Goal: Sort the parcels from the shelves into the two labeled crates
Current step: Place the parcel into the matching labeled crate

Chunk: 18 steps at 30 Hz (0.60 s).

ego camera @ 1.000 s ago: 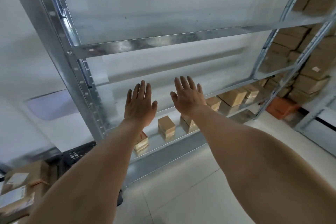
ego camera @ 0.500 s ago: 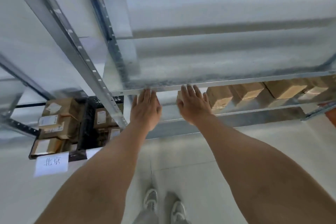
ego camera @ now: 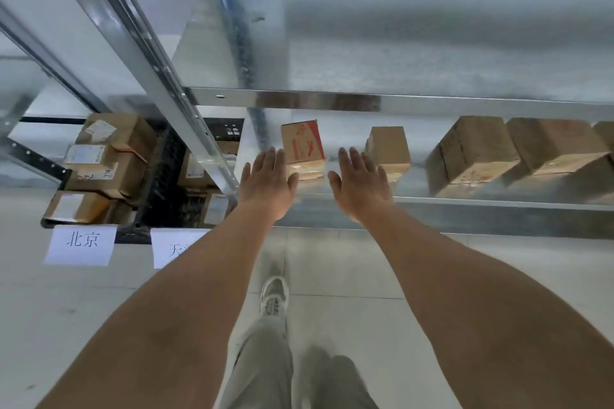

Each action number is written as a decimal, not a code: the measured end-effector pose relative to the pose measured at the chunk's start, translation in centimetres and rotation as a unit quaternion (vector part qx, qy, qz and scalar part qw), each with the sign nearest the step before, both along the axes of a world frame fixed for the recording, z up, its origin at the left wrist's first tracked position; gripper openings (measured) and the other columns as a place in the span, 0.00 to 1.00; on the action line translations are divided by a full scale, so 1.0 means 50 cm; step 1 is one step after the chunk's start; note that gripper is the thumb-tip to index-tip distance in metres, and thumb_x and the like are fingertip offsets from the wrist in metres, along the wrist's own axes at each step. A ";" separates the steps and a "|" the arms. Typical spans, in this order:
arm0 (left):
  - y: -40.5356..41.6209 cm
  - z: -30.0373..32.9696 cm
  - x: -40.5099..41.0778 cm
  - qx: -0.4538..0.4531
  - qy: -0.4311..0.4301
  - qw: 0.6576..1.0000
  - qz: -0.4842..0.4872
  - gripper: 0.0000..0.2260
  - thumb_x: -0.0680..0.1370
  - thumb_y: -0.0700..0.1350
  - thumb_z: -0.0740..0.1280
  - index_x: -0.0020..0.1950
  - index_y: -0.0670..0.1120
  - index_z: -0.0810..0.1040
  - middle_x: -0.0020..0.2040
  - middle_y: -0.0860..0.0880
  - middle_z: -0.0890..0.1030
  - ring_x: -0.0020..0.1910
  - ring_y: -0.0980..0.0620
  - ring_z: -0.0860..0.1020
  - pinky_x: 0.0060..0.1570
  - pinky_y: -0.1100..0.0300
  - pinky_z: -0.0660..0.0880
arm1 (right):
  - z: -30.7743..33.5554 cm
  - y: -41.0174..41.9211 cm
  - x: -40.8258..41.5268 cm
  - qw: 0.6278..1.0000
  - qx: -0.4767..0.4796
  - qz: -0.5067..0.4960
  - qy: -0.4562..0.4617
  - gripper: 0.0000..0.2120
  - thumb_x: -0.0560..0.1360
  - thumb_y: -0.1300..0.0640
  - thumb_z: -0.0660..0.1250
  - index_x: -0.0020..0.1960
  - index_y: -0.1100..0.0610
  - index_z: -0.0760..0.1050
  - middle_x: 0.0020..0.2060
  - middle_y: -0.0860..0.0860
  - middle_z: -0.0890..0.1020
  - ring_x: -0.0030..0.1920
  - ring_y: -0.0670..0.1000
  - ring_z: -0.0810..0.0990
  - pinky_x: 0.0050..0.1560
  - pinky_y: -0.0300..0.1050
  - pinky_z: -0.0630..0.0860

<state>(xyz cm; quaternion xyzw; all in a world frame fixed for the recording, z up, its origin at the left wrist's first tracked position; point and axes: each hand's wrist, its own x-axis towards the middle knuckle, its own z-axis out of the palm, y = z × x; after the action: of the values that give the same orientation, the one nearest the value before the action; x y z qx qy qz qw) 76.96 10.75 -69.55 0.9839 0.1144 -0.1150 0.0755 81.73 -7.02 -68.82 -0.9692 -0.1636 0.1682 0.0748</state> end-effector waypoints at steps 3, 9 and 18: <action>0.031 -0.106 0.062 -0.021 -0.023 0.999 0.016 0.29 0.85 0.57 0.49 0.81 0.44 0.51 0.82 0.43 0.54 0.80 0.44 0.53 0.78 0.43 0.54 | -0.108 0.038 0.056 0.999 0.024 0.000 -0.027 0.29 0.85 0.43 0.46 0.82 0.53 0.45 0.82 0.53 0.51 0.81 0.57 0.50 0.78 0.61 0.53; 0.078 -0.308 0.185 -0.080 -0.045 0.993 0.070 0.30 0.84 0.60 0.47 0.78 0.41 0.60 0.78 0.41 0.63 0.76 0.41 0.62 0.73 0.42 0.61 | -0.291 0.111 0.170 0.993 0.098 -0.056 -0.041 0.29 0.85 0.43 0.45 0.82 0.54 0.46 0.80 0.58 0.56 0.74 0.63 0.66 0.70 0.62 0.66; 0.071 -0.454 0.278 -0.350 -0.199 0.901 0.164 0.29 0.81 0.68 0.49 0.64 0.50 0.79 0.53 0.49 0.80 0.53 0.47 0.78 0.52 0.53 0.73 | -0.459 0.143 0.251 0.910 0.363 -0.201 -0.029 0.25 0.81 0.34 0.51 0.63 0.51 0.72 0.50 0.51 0.82 0.51 0.56 0.79 0.50 0.51 0.74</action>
<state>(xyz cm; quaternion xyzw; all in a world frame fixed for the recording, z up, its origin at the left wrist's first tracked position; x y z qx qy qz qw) 90.86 14.29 -92.23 0.8637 0.2088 0.0644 0.4542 94.27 0.12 -91.79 -0.8921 -0.0173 0.0506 0.4487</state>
